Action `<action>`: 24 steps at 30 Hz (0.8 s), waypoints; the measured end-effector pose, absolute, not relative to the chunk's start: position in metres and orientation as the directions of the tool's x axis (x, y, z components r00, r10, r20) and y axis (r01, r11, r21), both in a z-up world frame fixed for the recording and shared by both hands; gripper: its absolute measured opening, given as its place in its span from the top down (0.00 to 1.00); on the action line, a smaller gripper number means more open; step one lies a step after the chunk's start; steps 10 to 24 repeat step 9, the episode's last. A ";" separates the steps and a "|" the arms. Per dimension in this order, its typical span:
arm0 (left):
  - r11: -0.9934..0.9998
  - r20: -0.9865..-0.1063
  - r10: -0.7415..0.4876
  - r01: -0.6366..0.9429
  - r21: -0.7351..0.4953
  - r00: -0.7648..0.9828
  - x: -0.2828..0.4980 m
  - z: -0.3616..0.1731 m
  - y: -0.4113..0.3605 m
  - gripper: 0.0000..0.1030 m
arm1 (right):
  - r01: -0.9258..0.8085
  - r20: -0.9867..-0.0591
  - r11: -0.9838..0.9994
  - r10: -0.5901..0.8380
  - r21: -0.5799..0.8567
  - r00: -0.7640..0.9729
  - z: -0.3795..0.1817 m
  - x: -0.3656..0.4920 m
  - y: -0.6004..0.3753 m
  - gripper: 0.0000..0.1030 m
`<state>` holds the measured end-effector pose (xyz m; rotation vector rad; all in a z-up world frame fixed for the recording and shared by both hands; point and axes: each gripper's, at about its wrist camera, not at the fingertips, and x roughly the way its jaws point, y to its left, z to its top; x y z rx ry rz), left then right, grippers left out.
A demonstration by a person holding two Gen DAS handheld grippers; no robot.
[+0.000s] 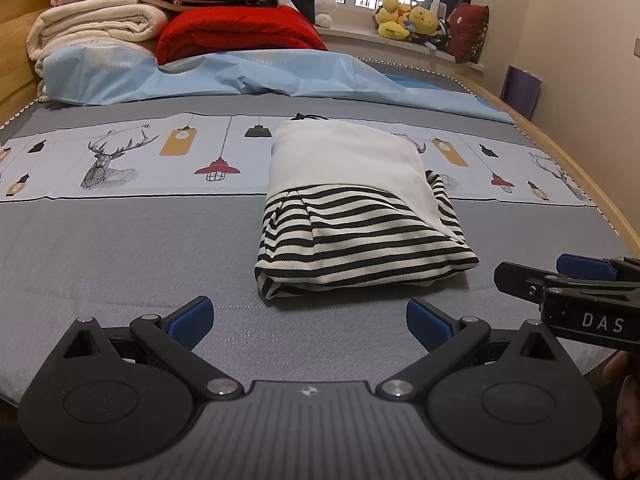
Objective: Fold small clothes
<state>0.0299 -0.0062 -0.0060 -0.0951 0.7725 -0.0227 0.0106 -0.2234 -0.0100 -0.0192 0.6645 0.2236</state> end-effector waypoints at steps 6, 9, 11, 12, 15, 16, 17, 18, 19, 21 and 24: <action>0.996 -0.688 -0.056 -0.007 -0.089 0.724 0.029 -0.005 -0.006 0.00 | -0.217 -0.612 0.975 0.204 0.053 0.764 -0.009 0.010 -0.224 0.18; 0.996 -0.685 -0.056 -0.005 -0.087 0.726 0.029 -0.005 -0.006 0.00 | -0.225 -0.610 0.973 0.209 0.052 0.764 -0.008 0.011 -0.225 0.18; 0.996 -0.685 -0.056 -0.005 -0.087 0.726 0.029 -0.005 -0.006 0.00 | -0.225 -0.610 0.973 0.209 0.052 0.764 -0.008 0.011 -0.225 0.18; 0.996 -0.685 -0.056 -0.005 -0.087 0.726 0.029 -0.005 -0.006 0.00 | -0.225 -0.610 0.973 0.209 0.052 0.764 -0.008 0.011 -0.225 0.18; 0.996 -0.685 -0.056 -0.005 -0.087 0.726 0.029 -0.005 -0.006 0.00 | -0.225 -0.610 0.973 0.209 0.052 0.764 -0.008 0.011 -0.225 0.18; 0.996 -0.685 -0.056 -0.005 -0.087 0.726 0.029 -0.005 -0.006 0.00 | -0.225 -0.610 0.973 0.209 0.052 0.764 -0.008 0.011 -0.225 0.18; 0.996 -0.685 -0.056 -0.005 -0.087 0.726 0.029 -0.005 -0.006 0.00 | -0.225 -0.610 0.973 0.209 0.052 0.764 -0.008 0.011 -0.225 0.18; 0.996 -0.685 -0.056 -0.005 -0.087 0.726 0.029 -0.005 -0.006 0.00 | -0.225 -0.610 0.973 0.209 0.052 0.764 -0.008 0.011 -0.225 0.18; 0.996 -0.685 -0.056 -0.005 -0.087 0.726 0.029 -0.005 -0.006 0.00 | -0.225 -0.610 0.973 0.209 0.052 0.764 -0.008 0.011 -0.225 0.18; 0.996 -0.685 -0.056 -0.005 -0.087 0.726 0.029 -0.005 -0.006 0.00 | -0.225 -0.610 0.973 0.209 0.052 0.764 -0.008 0.011 -0.225 0.18; 0.996 -0.685 -0.056 -0.005 -0.087 0.726 0.029 -0.005 -0.006 0.00 | -0.225 -0.610 0.973 0.209 0.052 0.764 -0.008 0.011 -0.225 0.18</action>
